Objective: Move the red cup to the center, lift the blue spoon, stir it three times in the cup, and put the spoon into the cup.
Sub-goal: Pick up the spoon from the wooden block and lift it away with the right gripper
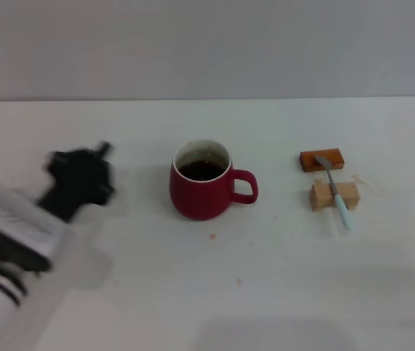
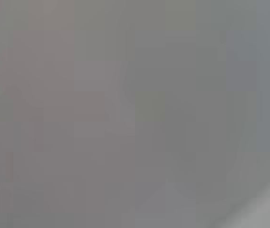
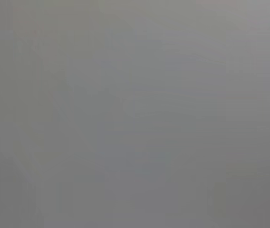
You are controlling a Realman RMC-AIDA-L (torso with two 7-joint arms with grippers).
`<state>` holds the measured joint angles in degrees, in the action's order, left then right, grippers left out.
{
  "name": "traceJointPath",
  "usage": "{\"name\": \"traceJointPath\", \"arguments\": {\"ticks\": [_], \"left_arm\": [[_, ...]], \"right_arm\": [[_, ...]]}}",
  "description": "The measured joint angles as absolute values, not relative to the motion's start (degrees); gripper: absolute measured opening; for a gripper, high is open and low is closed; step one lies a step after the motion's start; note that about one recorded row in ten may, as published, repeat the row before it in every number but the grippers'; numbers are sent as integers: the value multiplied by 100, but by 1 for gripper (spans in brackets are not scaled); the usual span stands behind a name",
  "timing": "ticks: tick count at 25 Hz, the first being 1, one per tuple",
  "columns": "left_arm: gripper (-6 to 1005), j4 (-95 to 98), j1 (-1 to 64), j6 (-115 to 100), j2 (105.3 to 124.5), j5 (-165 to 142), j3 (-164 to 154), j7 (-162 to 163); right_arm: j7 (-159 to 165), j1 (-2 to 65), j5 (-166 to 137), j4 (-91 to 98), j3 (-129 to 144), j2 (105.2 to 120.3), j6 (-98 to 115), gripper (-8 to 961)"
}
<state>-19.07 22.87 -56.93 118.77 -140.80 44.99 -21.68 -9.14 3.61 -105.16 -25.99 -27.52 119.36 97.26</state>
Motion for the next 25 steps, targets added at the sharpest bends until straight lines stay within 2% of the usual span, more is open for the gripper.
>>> {"name": "traceJointPath", "arguments": {"ticks": [2,5,8,19,22,25], "left_arm": [[28,-1971,2129,-5834,11871,-14079,4769,-2047],[28,-2033,1420,-6868,11835,-14074,5712,-922],[29,-2014,1074,-7201,11836,-14062,6144,-521],[254,-1926,787,-7351,11851,-14062,6217,-219],[449,-1872,785,-7380,11848,-13992,6225,-59],[594,-1806,783,-7446,11844,-13913,6228,-11]], "right_arm": [[-914,361,-10504,-2582,-2635,11937,9747,644],[-924,363,-10504,-2574,-2479,11943,9758,642],[-946,369,-10517,-2583,-2295,11949,9757,641],[-956,525,-10499,-2621,-1678,11963,9506,636],[-934,592,-10520,-2669,-1633,11962,9254,635],[-931,617,-10497,-2682,-1590,11954,9168,633]]}}
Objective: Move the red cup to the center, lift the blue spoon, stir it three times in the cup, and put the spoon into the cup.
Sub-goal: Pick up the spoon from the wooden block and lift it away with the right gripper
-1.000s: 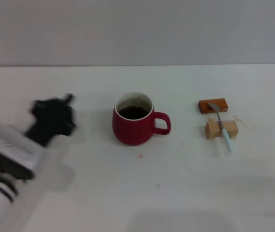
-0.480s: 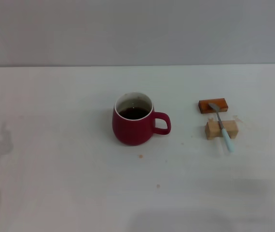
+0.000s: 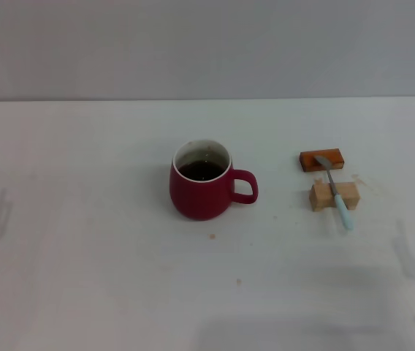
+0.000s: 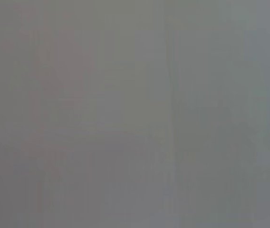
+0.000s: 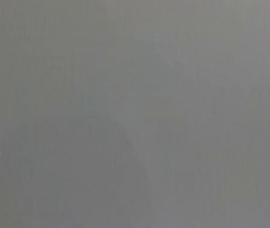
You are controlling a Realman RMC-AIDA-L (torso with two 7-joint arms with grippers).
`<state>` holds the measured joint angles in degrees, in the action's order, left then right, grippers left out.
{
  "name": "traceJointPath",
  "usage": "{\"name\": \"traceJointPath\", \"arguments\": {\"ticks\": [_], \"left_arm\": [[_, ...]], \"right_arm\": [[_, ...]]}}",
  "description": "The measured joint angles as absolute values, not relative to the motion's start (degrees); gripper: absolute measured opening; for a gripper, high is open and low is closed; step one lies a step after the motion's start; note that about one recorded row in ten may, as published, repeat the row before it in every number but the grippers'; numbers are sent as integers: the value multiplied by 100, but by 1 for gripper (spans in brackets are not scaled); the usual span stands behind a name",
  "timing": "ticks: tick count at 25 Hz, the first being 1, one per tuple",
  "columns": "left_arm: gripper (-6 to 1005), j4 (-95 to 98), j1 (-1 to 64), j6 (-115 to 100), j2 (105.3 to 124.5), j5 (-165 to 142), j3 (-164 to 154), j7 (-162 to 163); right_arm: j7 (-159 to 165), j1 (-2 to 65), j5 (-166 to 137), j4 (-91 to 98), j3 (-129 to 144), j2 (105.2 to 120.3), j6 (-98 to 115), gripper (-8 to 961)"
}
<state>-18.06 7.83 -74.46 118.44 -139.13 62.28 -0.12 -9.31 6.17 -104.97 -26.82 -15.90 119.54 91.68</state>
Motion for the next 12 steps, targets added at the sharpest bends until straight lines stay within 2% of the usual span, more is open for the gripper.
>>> {"name": "traceJointPath", "arguments": {"ticks": [2,7,12], "left_arm": [[690,-1774,784,-7449,11844,-13911,6229,-11],[860,-1704,809,-7450,11853,-13909,6223,-9],[860,-1704,804,-7451,11856,-13910,6199,-8]], "right_arm": [[-928,625,-10495,-2682,-1588,11954,9116,633],[-918,684,-10493,-2677,-1584,11953,8796,630],[-915,727,-10517,-2671,-1581,11953,8565,628]]}}
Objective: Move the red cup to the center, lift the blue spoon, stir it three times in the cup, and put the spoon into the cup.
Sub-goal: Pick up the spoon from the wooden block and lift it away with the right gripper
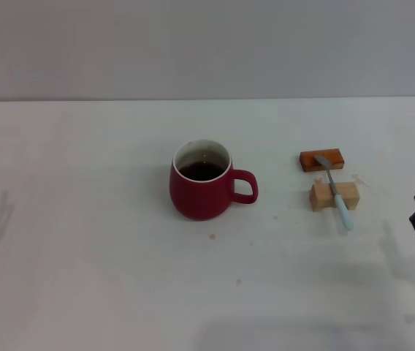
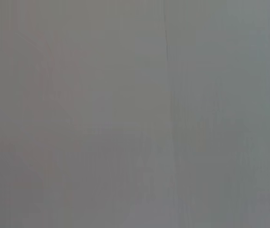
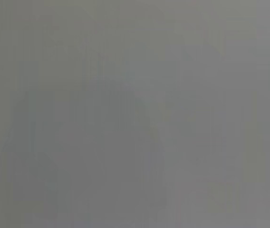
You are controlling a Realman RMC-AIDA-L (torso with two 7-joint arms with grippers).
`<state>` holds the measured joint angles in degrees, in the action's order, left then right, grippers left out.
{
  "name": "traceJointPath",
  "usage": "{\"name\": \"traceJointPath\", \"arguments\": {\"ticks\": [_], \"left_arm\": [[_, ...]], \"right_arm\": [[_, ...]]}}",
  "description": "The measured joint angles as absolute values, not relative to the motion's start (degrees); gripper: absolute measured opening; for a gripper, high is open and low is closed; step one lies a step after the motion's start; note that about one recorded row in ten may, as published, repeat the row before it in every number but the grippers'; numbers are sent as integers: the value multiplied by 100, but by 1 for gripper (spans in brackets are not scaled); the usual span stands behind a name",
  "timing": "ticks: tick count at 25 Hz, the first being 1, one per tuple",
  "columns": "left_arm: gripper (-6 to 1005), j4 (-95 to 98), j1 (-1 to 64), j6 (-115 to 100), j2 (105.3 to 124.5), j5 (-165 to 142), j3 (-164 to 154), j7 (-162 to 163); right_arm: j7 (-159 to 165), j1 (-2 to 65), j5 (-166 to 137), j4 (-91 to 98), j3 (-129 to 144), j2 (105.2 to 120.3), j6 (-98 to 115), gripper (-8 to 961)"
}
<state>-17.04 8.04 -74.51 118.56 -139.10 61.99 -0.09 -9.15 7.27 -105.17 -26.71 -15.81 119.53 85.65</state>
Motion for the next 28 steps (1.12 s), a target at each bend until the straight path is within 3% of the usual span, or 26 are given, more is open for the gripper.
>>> {"name": "traceJointPath", "arguments": {"ticks": [28], "left_arm": [[858,-1711,861,-7465,11863,-13958,6164,-8]], "right_arm": [[-686,1277,-10542,-2670,-1486,11953,6998,616]]}}
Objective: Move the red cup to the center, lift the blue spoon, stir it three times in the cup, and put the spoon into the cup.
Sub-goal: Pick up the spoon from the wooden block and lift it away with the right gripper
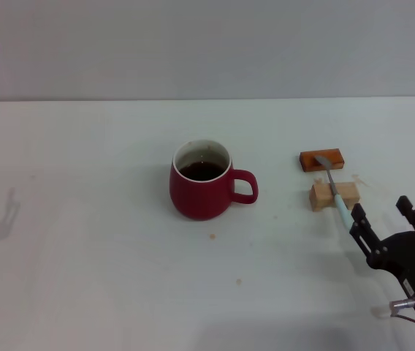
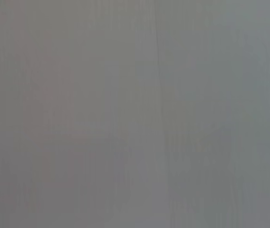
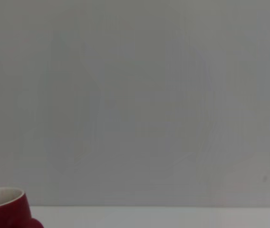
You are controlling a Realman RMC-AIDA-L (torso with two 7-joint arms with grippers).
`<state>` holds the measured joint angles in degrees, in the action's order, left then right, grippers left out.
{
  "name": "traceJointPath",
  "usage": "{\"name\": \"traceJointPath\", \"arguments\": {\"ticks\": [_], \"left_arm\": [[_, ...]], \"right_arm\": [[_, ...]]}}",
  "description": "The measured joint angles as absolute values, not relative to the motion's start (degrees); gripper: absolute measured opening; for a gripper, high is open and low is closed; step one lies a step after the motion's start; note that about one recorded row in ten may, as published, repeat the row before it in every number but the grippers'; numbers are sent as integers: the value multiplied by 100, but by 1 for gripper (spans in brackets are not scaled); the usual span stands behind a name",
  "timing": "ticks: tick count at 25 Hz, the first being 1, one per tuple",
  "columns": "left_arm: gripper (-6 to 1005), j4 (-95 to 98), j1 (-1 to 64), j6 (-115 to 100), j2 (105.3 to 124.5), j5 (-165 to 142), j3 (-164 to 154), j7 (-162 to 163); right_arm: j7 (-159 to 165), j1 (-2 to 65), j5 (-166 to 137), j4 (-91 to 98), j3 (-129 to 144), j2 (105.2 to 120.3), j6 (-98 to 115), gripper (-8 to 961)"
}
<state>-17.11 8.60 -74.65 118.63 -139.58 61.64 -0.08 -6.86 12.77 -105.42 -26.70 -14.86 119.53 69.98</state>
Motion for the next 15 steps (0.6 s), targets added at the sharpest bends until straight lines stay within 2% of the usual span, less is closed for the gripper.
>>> {"name": "traceJointPath", "arguments": {"ticks": [15], "left_arm": [[857,-1722,862,-7499,11865,-13956,6082,-8]], "right_arm": [[-488,1486,-10548,-2647,-1486,11944,6450,609]]}}
